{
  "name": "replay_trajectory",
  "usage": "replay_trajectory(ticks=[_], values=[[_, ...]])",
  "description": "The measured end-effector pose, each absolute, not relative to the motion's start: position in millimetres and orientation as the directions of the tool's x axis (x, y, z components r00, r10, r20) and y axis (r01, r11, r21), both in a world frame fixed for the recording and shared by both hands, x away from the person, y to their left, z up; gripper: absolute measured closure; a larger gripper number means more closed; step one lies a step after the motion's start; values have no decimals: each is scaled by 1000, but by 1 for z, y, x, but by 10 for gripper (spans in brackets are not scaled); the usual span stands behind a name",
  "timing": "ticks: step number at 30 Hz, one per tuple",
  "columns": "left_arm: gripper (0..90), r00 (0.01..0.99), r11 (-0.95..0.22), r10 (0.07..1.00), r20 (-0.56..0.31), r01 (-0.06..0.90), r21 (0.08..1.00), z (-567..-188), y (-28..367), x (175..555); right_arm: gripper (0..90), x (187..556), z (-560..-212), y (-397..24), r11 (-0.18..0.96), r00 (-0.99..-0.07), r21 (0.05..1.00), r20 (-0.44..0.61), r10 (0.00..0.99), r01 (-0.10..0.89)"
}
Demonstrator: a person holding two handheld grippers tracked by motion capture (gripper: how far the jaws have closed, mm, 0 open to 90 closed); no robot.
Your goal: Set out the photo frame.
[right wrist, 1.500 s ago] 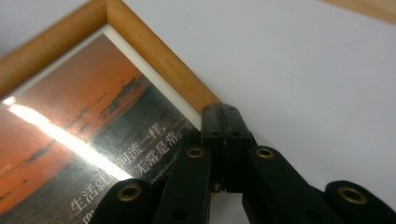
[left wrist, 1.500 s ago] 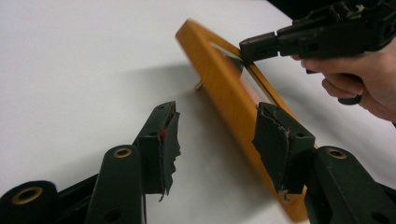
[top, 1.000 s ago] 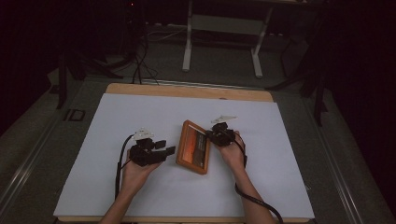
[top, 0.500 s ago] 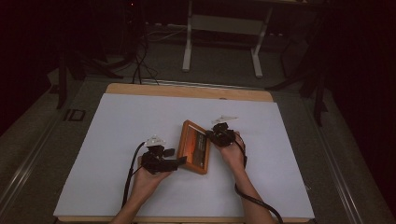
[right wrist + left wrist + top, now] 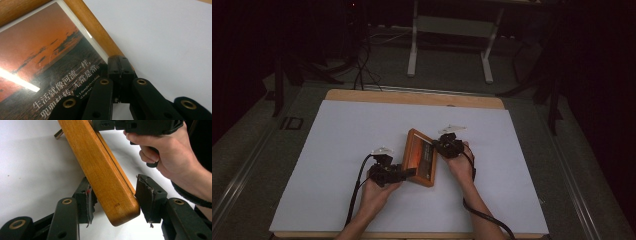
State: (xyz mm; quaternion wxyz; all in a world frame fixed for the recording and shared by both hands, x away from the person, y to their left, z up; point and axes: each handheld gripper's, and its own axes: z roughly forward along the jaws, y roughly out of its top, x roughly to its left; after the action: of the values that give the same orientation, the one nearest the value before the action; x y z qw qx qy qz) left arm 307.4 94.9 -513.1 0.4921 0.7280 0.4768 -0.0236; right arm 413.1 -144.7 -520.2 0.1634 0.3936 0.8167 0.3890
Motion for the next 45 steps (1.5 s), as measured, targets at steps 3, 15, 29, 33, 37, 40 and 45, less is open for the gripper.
replay_trajectory(ticks=[3, 15, 29, 33, 37, 40, 45], values=[[537, 539, -55, 671, -509, 721, 691, -512, 94, 308, 899, 410, -520, -147, 385, -634, 765, 39, 772, 516], [646, 598, -124, 690, -408, 653, 747, -492, 63, 312, 821, 368, -483, -176, 330, -665, 853, 27, 746, 404], [690, 771, -328, 614, -171, 446, 833, -478, 34, 296, 857, 337, -452, -211, 286, -643, 907, -21, 765, 310], [682, 774, -312, 610, -170, 432, 846, -481, 34, 294, 897, 334, -451, -214, 292, -644, 905, -27, 765, 309], [563, 759, -275, 619, -202, 450, 850, -491, 36, 295, 898, 333, -452, -215, 289, -643, 907, -28, 766, 305], [540, 759, -262, 612, -224, 461, 848, -501, 35, 295, 898, 332, -452, -216, 287, -643, 908, -27, 765, 304], [578, 759, -280, 614, -216, 465, 840, -513, 28, 294, 898, 332, -453, -217, 284, -645, 911, -25, 764, 301]])
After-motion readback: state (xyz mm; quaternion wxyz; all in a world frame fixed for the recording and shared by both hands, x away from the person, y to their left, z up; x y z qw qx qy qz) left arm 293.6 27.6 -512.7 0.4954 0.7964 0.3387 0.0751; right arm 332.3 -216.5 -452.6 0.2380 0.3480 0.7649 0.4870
